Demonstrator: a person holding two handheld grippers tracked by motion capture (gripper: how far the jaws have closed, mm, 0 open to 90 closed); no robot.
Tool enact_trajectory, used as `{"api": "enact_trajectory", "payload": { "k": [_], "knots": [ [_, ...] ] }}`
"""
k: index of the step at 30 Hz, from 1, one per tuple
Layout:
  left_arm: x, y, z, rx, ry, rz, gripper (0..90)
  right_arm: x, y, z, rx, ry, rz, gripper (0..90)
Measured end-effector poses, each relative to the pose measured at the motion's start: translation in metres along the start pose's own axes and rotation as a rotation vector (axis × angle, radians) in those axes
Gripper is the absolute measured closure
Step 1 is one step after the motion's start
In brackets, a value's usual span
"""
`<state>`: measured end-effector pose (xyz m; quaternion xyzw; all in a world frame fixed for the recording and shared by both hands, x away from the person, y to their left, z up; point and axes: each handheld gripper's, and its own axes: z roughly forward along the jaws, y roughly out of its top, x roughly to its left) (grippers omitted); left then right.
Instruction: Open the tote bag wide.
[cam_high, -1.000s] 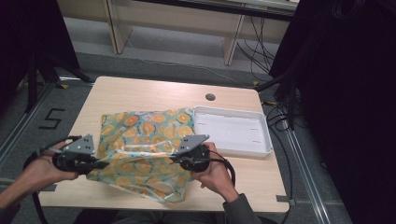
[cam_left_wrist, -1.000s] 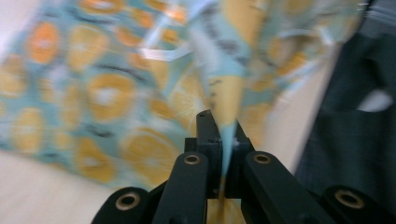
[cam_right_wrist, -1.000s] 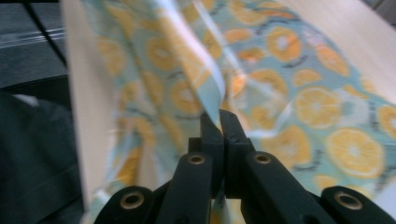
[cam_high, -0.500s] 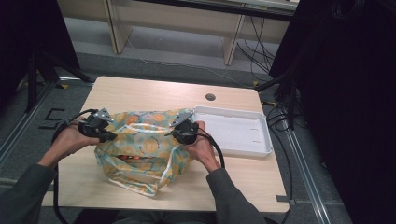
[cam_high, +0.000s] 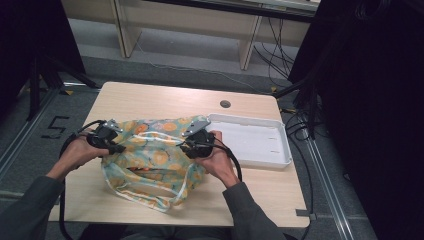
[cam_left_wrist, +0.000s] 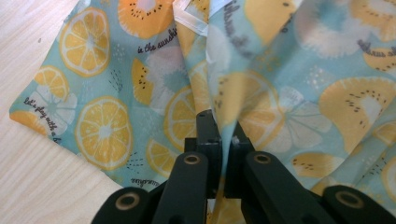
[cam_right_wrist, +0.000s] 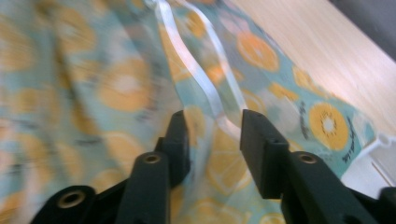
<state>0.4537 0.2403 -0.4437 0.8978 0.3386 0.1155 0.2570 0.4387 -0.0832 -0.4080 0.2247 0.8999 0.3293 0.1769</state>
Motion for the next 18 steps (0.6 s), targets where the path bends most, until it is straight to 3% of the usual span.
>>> {"api": "enact_trajectory", "payload": {
  "k": [1,2,4,6,8,10,13,14,15,18],
  "knots": [
    [0.0,0.0,0.0,0.0,0.0,0.0,88.8,0.0,0.0,0.0,0.0,0.0,0.0,65.9],
    [0.001,0.0,-0.002,0.01,-0.004,0.01,88.8,0.01,0.005,-0.015,-0.028,0.044,-0.005,69.6],
    [0.001,0.0,-0.003,0.006,-0.002,0.002,88.9,0.021,0.009,-0.027,-0.045,0.092,-0.026,75.3],
    [0.002,0.0,-0.004,0.005,-0.004,0.009,88.9,0.034,0.011,-0.033,-0.05,0.127,-0.053,75.4],
    [0.002,0.0,-0.005,0.006,-0.003,0.01,88.9,0.044,0.011,-0.037,-0.034,0.138,-0.079,77.4],
    [0.002,0.0,-0.005,0.005,-0.002,0.009,89.0,0.05,0.008,-0.038,-0.025,0.185,-0.103,83.3],
    [0.001,0.0,-0.006,0.0,0.004,0.001,89.0,0.061,-0.004,-0.032,0.018,0.288,-0.115,86.6],
    [0.0,0.0,-0.004,-0.033,0.011,-0.02,89.0,0.064,-0.008,-0.031,0.037,0.318,-0.115,87.3],
    [0.003,0.001,-0.007,0.007,-0.004,0.005,89.0,0.067,-0.013,-0.028,0.064,0.33,-0.125,88.0],
    [0.003,0.0,-0.007,-0.004,-0.008,-0.007,89.0,0.067,-0.028,-0.018,0.144,0.289,-0.151,89.8]
  ]
}}
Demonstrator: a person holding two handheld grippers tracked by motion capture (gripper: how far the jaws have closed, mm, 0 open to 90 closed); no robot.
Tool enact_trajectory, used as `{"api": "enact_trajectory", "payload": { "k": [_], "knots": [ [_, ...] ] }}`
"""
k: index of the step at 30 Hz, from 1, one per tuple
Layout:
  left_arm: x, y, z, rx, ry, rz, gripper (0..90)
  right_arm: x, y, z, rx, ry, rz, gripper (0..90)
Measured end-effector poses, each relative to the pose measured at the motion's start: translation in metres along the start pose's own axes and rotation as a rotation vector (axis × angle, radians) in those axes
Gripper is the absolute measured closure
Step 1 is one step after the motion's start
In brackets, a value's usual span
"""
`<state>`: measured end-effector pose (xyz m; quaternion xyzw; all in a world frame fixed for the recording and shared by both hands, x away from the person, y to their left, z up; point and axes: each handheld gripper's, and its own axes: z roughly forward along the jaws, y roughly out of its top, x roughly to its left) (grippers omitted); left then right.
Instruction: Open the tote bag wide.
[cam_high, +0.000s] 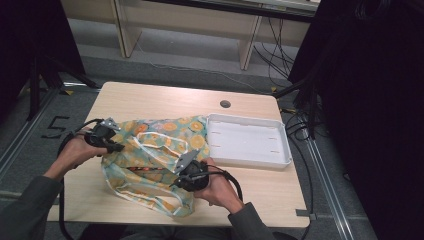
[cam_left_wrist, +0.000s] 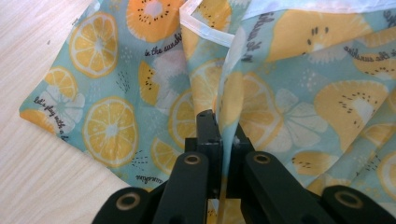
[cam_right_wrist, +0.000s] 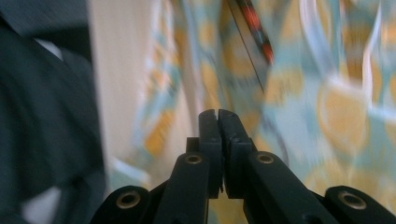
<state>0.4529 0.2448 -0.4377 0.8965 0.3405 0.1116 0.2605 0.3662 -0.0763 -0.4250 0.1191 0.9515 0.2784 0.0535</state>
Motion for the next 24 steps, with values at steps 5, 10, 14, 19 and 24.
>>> {"api": "enact_trajectory", "payload": {
  "k": [5,10,14,19,24],
  "knots": [
    [0.0,-0.001,0.001,-0.012,-0.006,-0.008,89.0,-0.024,-0.021,0.011,0.121,-0.151,0.054,90.0],
    [0.0,-0.002,0.007,0.019,-0.016,0.007,89.0,-0.059,-0.033,0.012,0.112,-0.261,0.119,90.0],
    [0.0,-0.003,0.011,0.022,-0.03,0.005,89.0,-0.071,-0.039,0.021,0.135,-0.282,0.105,90.0],
    [0.001,-0.004,0.01,0.01,-0.026,-0.002,89.0,-0.072,-0.036,0.023,0.073,-0.244,0.075,86.2],
    [0.001,-0.004,0.011,0.011,-0.025,-0.001,89.0,-0.063,-0.028,0.03,0.008,-0.204,0.079,67.3]
  ]
}}
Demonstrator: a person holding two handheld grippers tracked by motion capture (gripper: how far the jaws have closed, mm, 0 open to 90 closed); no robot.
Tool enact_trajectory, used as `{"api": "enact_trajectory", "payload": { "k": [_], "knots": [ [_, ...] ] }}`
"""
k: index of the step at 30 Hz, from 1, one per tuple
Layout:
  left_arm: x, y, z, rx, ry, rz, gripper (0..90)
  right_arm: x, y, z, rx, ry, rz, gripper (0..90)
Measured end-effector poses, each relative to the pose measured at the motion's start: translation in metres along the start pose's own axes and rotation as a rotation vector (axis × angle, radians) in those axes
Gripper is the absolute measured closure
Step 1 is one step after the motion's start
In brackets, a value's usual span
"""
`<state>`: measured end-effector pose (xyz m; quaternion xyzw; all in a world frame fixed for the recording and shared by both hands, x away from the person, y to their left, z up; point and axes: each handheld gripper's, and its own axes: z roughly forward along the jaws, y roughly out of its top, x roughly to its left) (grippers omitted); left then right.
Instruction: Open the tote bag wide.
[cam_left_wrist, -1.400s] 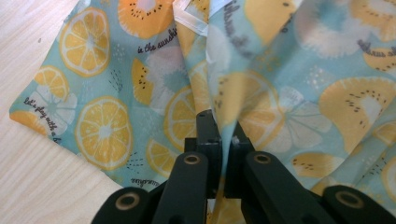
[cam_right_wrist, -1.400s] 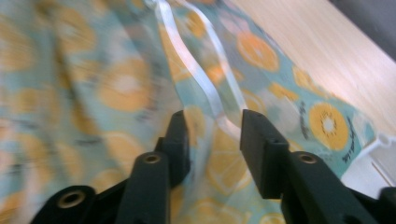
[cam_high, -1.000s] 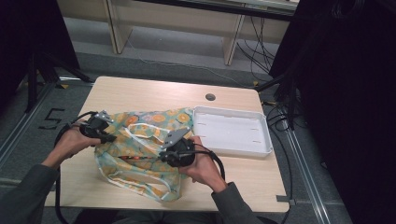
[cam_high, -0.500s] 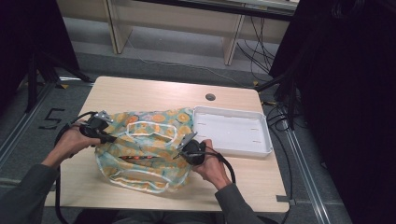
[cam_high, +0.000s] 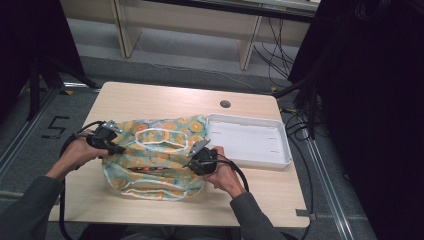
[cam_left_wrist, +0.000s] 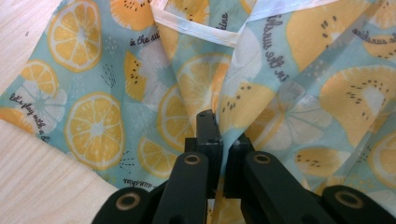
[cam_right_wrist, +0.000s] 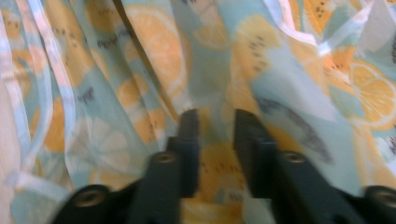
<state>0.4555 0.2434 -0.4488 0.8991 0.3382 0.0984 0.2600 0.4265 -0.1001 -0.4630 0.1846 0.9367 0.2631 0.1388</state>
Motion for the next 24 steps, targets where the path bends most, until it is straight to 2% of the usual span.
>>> {"api": "enact_trajectory", "payload": {
  "k": [2,3,4,5,6,7,8,10,12,13,14,16,19,20,21,22,23,24],
  "knots": [
    [0.0,0.0,0.0,0.002,-0.002,0.007,88.9,0.002,0.002,0.004,-0.004,0.005,0.003,60.0],
    [0.0,0.0,0.0,0.002,-0.002,0.007,88.9,0.002,0.002,0.004,-0.004,0.005,0.003,60.0],
    [0.0,0.0,0.0,0.002,-0.003,0.006,88.8,0.004,0.004,0.008,0.015,0.002,-0.006,53.5],
    [0.0,0.0,0.0,-0.002,0.0,0.0,88.8,0.003,0.005,0.011,0.016,0.0,-0.047,51.6],
    [0.001,0.0,-0.001,0.014,-0.006,0.019,88.7,0.005,0.006,0.013,0.027,0.0,-0.042,50.8],
    [0.001,0.0,-0.001,0.014,-0.006,0.019,88.6,0.007,0.007,0.015,0.04,-0.004,-0.032,50.9],
    [0.001,0.0,-0.001,0.012,-0.006,0.018,88.4,0.007,0.008,0.019,0.04,-0.018,-0.064,52.1],
    [0.001,0.0,0.0,0.003,-0.006,0.008,88.0,0.007,0.008,0.024,0.054,-0.026,-0.08,60.2],
    [-0.001,-0.001,0.002,-0.004,-0.008,-0.003,87.1,0.007,0.008,0.027,0.074,-0.029,-0.066,75.8],
    [-0.001,-0.001,0.002,-0.005,-0.009,-0.002,86.3,0.005,0.009,0.027,0.067,-0.029,-0.095,82.9],
    [0.0,-0.002,0.002,-0.008,-0.003,0.004,84.3,0.004,0.009,0.027,0.062,-0.021,-0.092,87.5],
    [0.001,-0.003,0.0,-0.007,-0.005,-0.002,75.7,0.001,0.009,0.023,0.045,-0.011,-0.083,90.0],
    [-0.002,-0.005,-0.007,-0.037,-0.016,-0.026,58.7,0.0,0.009,0.018,0.028,0.001,-0.065,90.0],
    [-0.006,-0.007,-0.019,-0.066,0.008,-0.054,52.3,-0.002,0.009,0.014,0.001,0.013,-0.057,90.0],
    [-0.008,-0.007,-0.025,-0.073,0.009,-0.058,47.6,0.001,0.009,0.01,0.003,0.014,-0.005,90.0],
    [-0.008,-0.007,-0.025,-0.073,0.009,-0.058,44.2,-0.001,0.01,0.009,-0.009,0.014,-0.034,90.0],
    [-0.014,-0.008,-0.041,-0.092,0.019,-0.071,41.3,-0.002,0.011,0.007,-0.016,0.017,-0.044,90.0],
    [-0.014,-0.008,-0.041,-0.092,0.019,-0.071,39.4,-0.002,0.011,0.007,-0.016,0.017,-0.044,90.0]
  ]
}}
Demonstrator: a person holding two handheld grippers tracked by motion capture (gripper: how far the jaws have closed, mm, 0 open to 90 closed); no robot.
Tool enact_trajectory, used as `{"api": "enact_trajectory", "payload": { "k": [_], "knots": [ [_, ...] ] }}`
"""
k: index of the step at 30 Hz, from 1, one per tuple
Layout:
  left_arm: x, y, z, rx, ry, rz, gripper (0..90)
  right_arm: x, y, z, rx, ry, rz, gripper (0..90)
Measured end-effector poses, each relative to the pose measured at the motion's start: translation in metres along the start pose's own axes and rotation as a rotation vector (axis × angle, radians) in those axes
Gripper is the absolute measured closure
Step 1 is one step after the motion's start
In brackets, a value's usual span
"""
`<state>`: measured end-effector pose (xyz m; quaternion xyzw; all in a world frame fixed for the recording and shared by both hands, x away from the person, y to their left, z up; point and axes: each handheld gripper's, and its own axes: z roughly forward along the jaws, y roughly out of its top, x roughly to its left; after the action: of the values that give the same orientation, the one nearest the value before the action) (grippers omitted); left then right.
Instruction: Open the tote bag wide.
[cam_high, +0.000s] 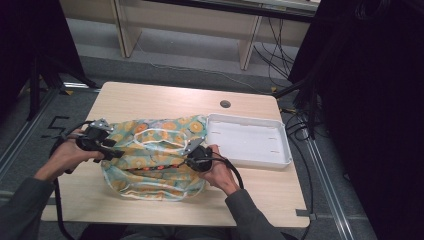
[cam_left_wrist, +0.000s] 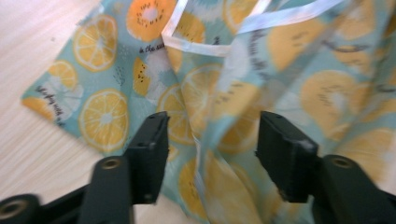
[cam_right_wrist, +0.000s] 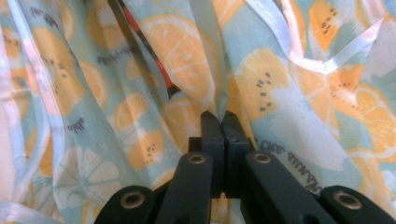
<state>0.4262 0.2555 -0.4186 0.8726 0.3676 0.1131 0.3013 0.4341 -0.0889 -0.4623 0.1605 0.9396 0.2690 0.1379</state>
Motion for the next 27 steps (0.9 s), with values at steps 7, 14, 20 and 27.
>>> {"api": "enact_trajectory", "payload": {
  "k": [7,14,20,27],
  "knots": [
    [-0.044,-0.001,-0.024,-0.087,0.01,0.094,37.4,-0.001,0.002,-0.005,-0.02,0.01,0.041,90.0],
    [-0.054,-0.012,0.024,-0.021,0.033,0.112,27.0,-0.002,0.002,-0.012,-0.046,0.032,0.061,90.0],
    [-0.048,-0.022,0.037,0.014,0.045,0.144,33.7,-0.002,0.003,-0.015,-0.057,0.036,0.088,90.0],
    [-0.042,-0.027,0.014,-0.084,-0.017,0.147,87.2,0.009,0.008,-0.028,-0.09,0.062,0.059,90.0]
  ]
}}
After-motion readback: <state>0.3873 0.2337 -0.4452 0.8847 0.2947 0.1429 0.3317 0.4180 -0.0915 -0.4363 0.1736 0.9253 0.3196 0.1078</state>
